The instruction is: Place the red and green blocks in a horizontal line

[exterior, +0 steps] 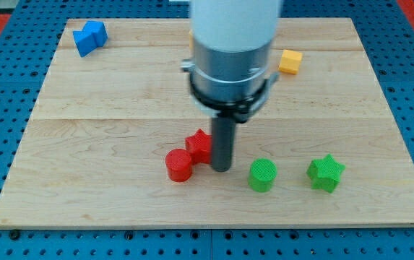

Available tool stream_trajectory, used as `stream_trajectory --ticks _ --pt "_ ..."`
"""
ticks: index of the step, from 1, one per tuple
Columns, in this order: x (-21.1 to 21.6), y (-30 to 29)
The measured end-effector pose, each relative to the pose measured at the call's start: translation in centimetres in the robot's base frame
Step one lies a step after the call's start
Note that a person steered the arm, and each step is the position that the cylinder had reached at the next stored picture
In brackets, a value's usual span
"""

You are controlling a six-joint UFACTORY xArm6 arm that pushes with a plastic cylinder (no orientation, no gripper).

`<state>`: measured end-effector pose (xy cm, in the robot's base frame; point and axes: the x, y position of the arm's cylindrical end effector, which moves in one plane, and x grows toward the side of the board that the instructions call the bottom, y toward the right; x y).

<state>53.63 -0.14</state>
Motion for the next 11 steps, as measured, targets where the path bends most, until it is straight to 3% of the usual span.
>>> stream_trajectory --ticks 2,3,4,5,6,7,8,9,10,11 --pt "1.0 -13.2" --pt "1.3 -7.5" --pt "-1.4 0.3" --pt "-1.9 0.7" --pt "-7.3 1.9" --pt "-8.1 -0.2" --pt "-12.6 -1.7" --pt "-13.9 -1.8" --pt "-10.9 -5.5" --pt "-4.3 -3.8"
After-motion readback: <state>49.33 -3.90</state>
